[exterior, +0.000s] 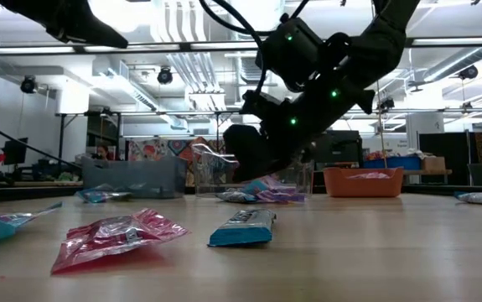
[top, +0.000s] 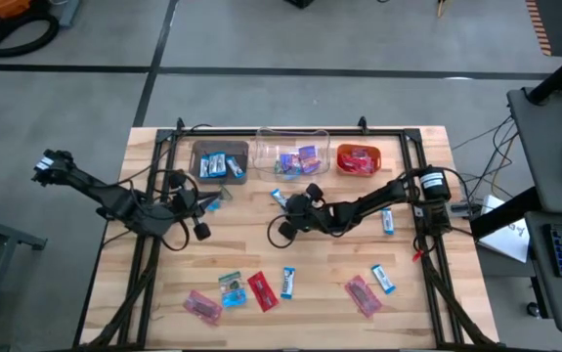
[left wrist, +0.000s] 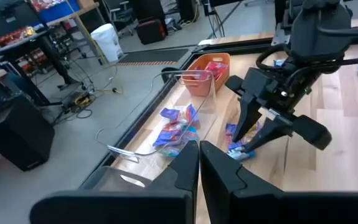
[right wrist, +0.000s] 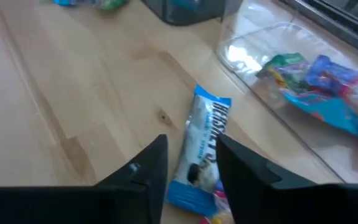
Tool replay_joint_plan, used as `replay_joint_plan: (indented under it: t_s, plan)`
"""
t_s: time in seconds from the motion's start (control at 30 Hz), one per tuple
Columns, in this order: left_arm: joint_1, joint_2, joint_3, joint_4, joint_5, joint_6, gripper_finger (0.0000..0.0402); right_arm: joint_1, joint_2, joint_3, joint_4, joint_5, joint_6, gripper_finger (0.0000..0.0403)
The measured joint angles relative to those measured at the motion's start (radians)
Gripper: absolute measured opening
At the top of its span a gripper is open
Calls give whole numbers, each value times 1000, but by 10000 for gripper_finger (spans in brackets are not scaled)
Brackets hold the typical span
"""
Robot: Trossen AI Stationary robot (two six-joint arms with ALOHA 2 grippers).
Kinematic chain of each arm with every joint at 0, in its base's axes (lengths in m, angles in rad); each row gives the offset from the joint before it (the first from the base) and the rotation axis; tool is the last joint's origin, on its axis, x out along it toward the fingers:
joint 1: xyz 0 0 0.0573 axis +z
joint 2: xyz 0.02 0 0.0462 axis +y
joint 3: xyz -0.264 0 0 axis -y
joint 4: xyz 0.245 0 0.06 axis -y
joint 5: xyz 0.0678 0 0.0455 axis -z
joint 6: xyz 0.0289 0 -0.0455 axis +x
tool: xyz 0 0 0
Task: Sort candy
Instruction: Put the white candy into the black bin
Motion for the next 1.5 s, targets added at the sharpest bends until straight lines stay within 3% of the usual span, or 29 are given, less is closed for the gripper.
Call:
replay_joint_plan:
  t_s: [0.33, 0.5, 0.7, 1.0, 1.13, 1.33, 1.5]
  plan:
    - [0, 18, 0, 5, -2, 0, 0, -29, 83, 0, 69, -40, -14, 239]
    - [1, 21, 0, 6, -2, -1, 0, -35, 104, 7, 94, -33, -14, 255]
    - [1, 35, 0, 6, -2, -2, 0, -35, 104, 7, 88, -44, -15, 202]
    - [1, 70, 0, 6, -1, -11, 0, -32, 96, 7, 80, -69, -40, 29]
    - [1, 93, 0, 7, 43, -34, 0, -20, 66, 6, 63, -76, -44, 35]
    - [0, 137, 0, 64, 291, -31, 0, 1, -20, 7, -6, -76, -50, 33]
    - [1, 201, 0, 171, 315, -8, 0, 14, -81, 6, -28, -152, -78, 32]
